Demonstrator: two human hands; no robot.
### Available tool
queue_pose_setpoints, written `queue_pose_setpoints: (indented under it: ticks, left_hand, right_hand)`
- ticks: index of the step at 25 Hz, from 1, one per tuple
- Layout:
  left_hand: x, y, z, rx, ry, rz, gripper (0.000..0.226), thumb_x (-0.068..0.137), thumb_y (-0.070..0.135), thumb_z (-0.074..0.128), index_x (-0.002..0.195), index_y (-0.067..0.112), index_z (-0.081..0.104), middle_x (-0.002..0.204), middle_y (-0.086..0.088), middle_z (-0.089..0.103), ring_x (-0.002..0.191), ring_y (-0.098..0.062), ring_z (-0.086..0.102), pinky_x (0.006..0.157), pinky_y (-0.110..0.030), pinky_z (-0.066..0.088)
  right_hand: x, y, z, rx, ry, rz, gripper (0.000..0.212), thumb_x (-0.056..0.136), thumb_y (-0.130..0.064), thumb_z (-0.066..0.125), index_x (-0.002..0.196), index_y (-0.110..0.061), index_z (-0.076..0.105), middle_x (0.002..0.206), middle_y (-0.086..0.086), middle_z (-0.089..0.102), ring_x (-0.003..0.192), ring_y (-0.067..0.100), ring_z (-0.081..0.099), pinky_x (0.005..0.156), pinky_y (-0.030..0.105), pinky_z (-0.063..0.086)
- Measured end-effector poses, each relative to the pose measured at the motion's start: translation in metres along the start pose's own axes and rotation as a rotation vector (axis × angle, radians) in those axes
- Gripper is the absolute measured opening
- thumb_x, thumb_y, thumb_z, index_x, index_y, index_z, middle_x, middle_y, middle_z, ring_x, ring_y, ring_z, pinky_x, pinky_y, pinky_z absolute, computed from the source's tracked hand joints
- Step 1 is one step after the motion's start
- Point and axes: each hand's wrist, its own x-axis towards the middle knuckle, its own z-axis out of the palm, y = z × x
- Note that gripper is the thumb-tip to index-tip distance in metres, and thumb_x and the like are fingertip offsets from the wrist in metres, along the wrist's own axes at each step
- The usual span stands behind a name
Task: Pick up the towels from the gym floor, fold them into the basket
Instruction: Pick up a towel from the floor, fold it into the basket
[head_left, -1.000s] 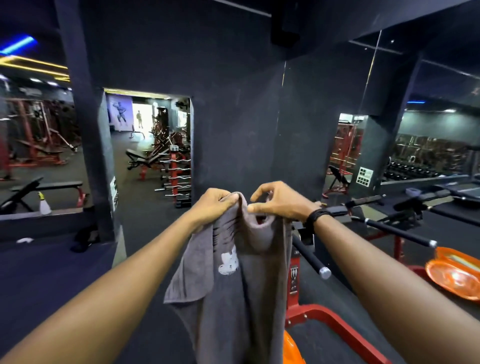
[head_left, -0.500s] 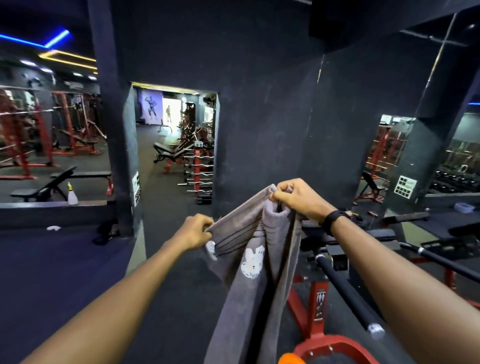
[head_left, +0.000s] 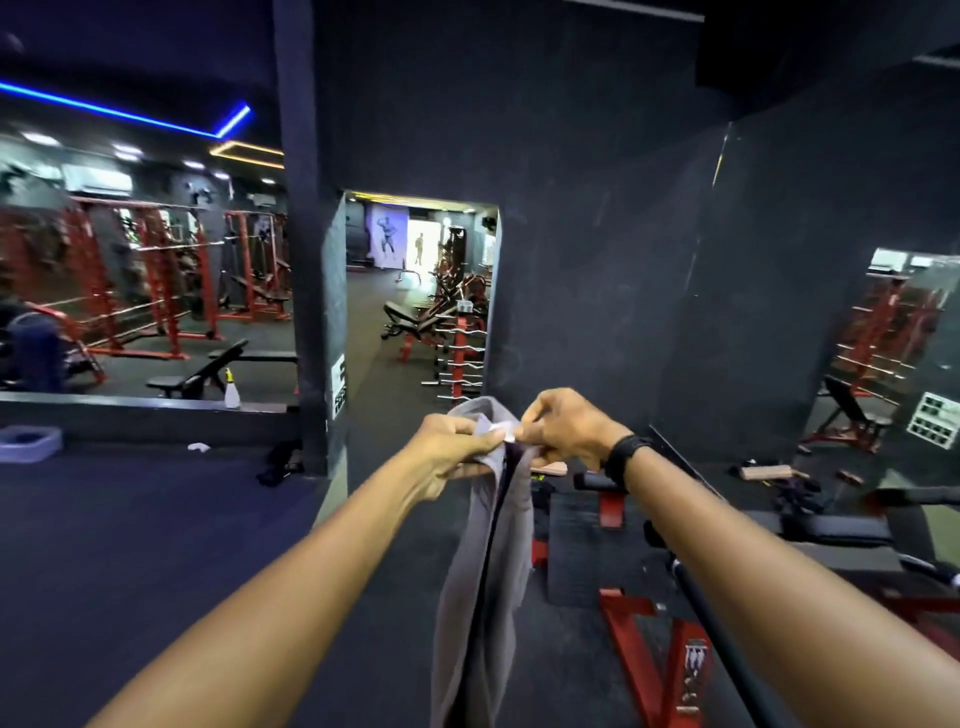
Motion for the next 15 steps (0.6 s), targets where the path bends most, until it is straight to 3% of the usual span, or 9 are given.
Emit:
queue_pose_setpoints:
  ticks: [3, 5, 7, 9, 12, 14, 15]
  left_hand:
    - [0.005, -0.002, 0.023, -0.011, 0.093, 0.025, 0.013, 0.086, 0.002, 0.066, 0.073, 0.005, 0.065, 0.067, -0.005, 0.062, 0.047, -0.003, 0.058, 0.044, -0.015, 0.051]
    - [0.006, -0.002, 0.032, -0.016, 0.133, 0.040, 0.010, 0.087, 0.002, 0.065, 0.077, 0.004, 0.065, 0.072, -0.008, 0.062, 0.058, -0.008, 0.060, 0.051, -0.015, 0.054]
    - [0.008, -0.004, 0.040, 0.031, 0.155, 0.069, 0.015, 0.089, 0.004, 0.063, 0.075, 0.005, 0.066, 0.070, -0.008, 0.061, 0.058, -0.008, 0.058, 0.050, -0.015, 0.053]
    - [0.014, -0.008, 0.042, 0.154, 0.178, 0.142, 0.021, 0.091, 0.012, 0.063, 0.071, 0.007, 0.068, 0.066, -0.006, 0.058, 0.053, -0.006, 0.053, 0.050, -0.017, 0.047]
    - [0.016, -0.014, 0.038, 0.344, 0.159, 0.274, 0.022, 0.086, 0.028, 0.068, 0.070, 0.014, 0.073, 0.064, 0.002, 0.057, 0.061, -0.007, 0.047, 0.064, -0.024, 0.040]
    - [0.012, -0.015, 0.035, 0.316, 0.085, 0.329, 0.010, 0.082, 0.022, 0.074, 0.084, 0.012, 0.076, 0.071, 0.005, 0.065, 0.066, -0.003, 0.056, 0.064, -0.022, 0.045]
    - [0.011, -0.015, 0.034, 0.330, 0.061, 0.356, 0.016, 0.077, 0.021, 0.079, 0.089, 0.012, 0.075, 0.077, 0.005, 0.068, 0.070, -0.004, 0.061, 0.067, -0.022, 0.049]
  right_hand:
    - [0.008, -0.004, -0.009, -0.105, -0.078, -0.046, 0.019, 0.082, 0.005, 0.069, 0.070, -0.009, 0.063, 0.061, 0.008, 0.061, 0.046, 0.011, 0.059, 0.048, 0.024, 0.055]
    - [0.013, -0.004, -0.015, -0.139, -0.087, -0.027, 0.015, 0.080, 0.007, 0.069, 0.072, -0.006, 0.069, 0.060, 0.008, 0.064, 0.049, 0.012, 0.062, 0.053, 0.026, 0.057]
    - [0.017, -0.005, -0.019, -0.154, -0.109, -0.007, 0.005, 0.081, 0.009, 0.067, 0.080, 0.007, 0.071, 0.060, 0.009, 0.064, 0.051, 0.013, 0.062, 0.064, 0.031, 0.061]
    - [0.018, -0.006, -0.020, -0.140, -0.137, 0.020, 0.011, 0.082, 0.010, 0.062, 0.090, 0.015, 0.067, 0.066, 0.013, 0.062, 0.052, 0.012, 0.060, 0.071, 0.034, 0.059]
    - [0.019, -0.003, -0.022, 0.101, -0.138, 0.050, 0.013, 0.081, 0.017, 0.058, 0.093, 0.018, 0.065, 0.068, 0.015, 0.062, 0.050, 0.012, 0.063, 0.054, 0.025, 0.059]
    - [0.020, 0.001, -0.026, 0.169, -0.109, -0.008, 0.006, 0.078, 0.019, 0.063, 0.081, 0.014, 0.066, 0.061, 0.011, 0.065, 0.050, 0.012, 0.065, 0.050, 0.021, 0.055]
    - [0.021, 0.003, -0.027, 0.192, -0.077, -0.029, 0.008, 0.077, 0.018, 0.065, 0.076, 0.010, 0.067, 0.060, 0.011, 0.066, 0.050, 0.014, 0.065, 0.050, 0.021, 0.055]
